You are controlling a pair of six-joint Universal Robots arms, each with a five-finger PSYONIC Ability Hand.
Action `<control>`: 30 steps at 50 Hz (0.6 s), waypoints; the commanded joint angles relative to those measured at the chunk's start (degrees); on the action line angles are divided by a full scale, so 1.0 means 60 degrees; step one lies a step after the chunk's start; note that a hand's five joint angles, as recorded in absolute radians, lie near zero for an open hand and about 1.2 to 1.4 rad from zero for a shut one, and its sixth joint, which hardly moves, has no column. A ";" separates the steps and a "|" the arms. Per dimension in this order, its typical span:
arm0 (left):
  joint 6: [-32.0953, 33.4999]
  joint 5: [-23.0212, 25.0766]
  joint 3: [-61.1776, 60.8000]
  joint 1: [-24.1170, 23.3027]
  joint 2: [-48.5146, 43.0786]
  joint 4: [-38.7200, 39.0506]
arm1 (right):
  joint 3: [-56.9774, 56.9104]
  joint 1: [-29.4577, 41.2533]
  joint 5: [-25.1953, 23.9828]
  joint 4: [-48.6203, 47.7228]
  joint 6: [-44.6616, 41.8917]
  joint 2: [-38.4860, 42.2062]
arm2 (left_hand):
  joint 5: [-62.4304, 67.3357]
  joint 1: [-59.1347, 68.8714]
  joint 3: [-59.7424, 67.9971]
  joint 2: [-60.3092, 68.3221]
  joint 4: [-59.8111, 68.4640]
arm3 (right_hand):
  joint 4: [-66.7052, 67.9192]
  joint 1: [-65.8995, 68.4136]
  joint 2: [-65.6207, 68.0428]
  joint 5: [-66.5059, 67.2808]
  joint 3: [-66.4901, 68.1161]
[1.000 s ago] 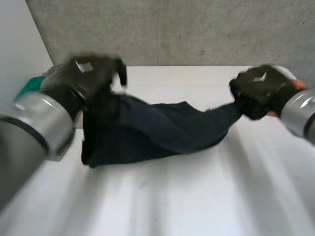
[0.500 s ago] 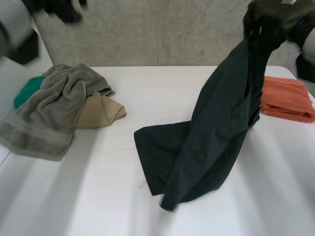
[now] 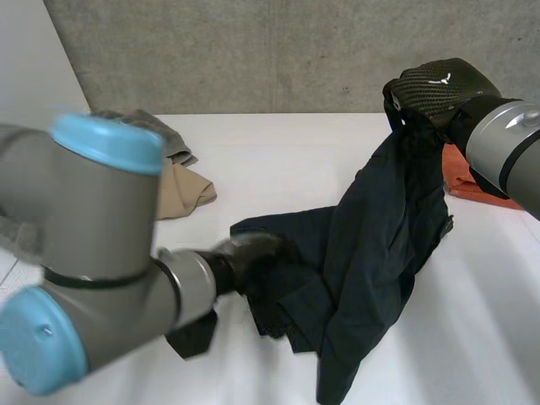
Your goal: Fold the laundry.
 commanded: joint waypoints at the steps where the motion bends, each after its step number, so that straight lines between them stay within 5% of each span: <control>1: -0.0372 -0.0597 0.0815 -0.0896 -0.1198 0.0049 | 0.0048 0.0140 0.0375 0.0073 0.0058 -0.0289 | 0.0206 -0.0044 0.0015 0.0037 0.0093 | 0.1894 0.2566 0.2149 0.2089 0.1965; 14: -0.1705 -0.0832 0.3203 -0.2625 -0.2986 -0.0230 | 0.0063 0.0155 0.0448 0.0175 0.0278 -0.0583 | 0.1662 0.1412 0.1471 0.1493 0.1549 | 0.1894 0.2566 0.2149 0.2089 0.1965; 17: -0.1925 -0.1198 0.3598 -0.2903 -0.3367 -0.0230 | 0.0077 0.0155 0.0551 0.0190 0.0395 -0.0583 | 0.3758 0.3508 0.3567 0.3589 0.3645 | 0.1894 0.2566 0.2149 0.2089 0.1965; 18: -0.2056 -0.1532 0.3802 -0.2976 -0.3527 -0.0259 | 0.0107 0.0155 0.0580 0.0205 0.0439 -0.0583 | 0.5959 0.5709 0.5768 0.5790 0.5846 | 0.1894 0.2566 0.2149 0.2089 0.1965; 21: -0.2233 -0.2207 0.4009 -0.3006 -0.3690 -0.0274 | 0.0209 0.0141 0.0580 0.0176 0.0468 -0.0583 | 0.9841 0.9591 0.9650 0.9672 0.9727 | 0.1894 0.2566 0.2149 0.2089 0.1965; 26: -0.2351 -0.3424 0.4171 -0.2744 -0.3253 -0.0581 | 0.0341 -0.0005 0.0522 0.0190 0.0439 -0.0597 | 0.9847 0.9597 0.9656 0.9678 0.9734 | 0.1894 0.2566 0.2149 0.2089 0.1965; 30: -0.1797 -0.3309 0.3850 -0.1956 -0.1997 -0.0728 | 0.0356 -0.0312 0.0405 0.0248 0.0323 -0.0670 | 0.9847 0.9597 0.9656 0.9678 0.9734 | 0.1894 0.2566 0.2149 0.2089 0.1965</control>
